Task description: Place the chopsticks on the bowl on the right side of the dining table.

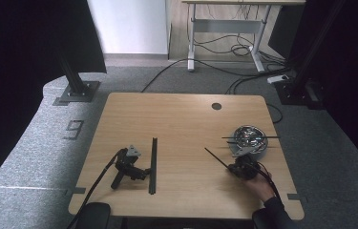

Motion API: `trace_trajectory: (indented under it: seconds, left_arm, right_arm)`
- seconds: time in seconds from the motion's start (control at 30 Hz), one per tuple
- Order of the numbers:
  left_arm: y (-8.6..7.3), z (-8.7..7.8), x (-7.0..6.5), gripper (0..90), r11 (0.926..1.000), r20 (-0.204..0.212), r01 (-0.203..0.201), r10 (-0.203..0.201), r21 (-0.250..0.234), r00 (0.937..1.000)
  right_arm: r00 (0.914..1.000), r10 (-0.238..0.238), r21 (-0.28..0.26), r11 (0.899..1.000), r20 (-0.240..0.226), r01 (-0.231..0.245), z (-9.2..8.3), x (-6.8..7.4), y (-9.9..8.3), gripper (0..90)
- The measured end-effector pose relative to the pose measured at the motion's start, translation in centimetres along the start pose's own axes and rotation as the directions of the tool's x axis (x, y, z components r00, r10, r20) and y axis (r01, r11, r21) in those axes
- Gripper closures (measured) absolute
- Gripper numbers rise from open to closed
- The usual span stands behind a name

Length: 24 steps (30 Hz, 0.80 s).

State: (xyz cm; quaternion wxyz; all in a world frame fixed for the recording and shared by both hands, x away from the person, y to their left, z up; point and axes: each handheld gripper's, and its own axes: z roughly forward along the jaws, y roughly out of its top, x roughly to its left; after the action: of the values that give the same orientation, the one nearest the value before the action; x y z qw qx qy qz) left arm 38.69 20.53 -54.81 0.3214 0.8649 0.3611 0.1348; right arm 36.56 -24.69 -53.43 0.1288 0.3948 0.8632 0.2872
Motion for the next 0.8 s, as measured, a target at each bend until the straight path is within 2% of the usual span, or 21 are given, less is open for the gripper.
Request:
trace_trajectory:
  seconds: [0.23, 0.37, 0.47, 0.6, 0.8]
  left_arm:
    - [0.0, 0.0, 0.0, 0.0, 1.0000, 0.000, 0.000, 0.000, 0.000, 1.0000]
    - [0.0, 0.0, 0.0, 0.0, 1.0000, 0.000, 0.000, 0.000, 0.000, 1.0000]
    - [0.0, 0.0, 0.0, 0.0, 1.0000, 0.000, 0.000, 0.000, 0.000, 1.0000]
    - [0.0, 0.0, 0.0, 0.0, 1.0000, 0.000, 0.000, 0.000, 0.000, 1.0000]
    - [0.0, 0.0, 0.0, 0.0, 1.0000, 0.000, 0.000, 0.000, 0.000, 1.0000]
  right_arm:
    - [0.9992, 0.037, 0.000, 0.999, 0.012, -0.037, -1.3, -1.1, -1.8, 85.3]
    - [0.9995, 0.029, 0.011, 1.000, 0.012, -0.029, -1.3, -1.1, -1.7, 84.5]
    - [0.9995, 0.022, 0.023, 0.999, 0.025, -0.022, -1.3, -1.1, -1.5, 79.9]
    - [0.9987, 0.022, 0.034, 0.999, 0.046, -0.024, -1.3, -1.3, -1.4, 63.5]
    - [0.9986, 0.033, 0.032, 0.999, 0.041, -0.034, -1.6, -1.7, -1.0, 45.2]
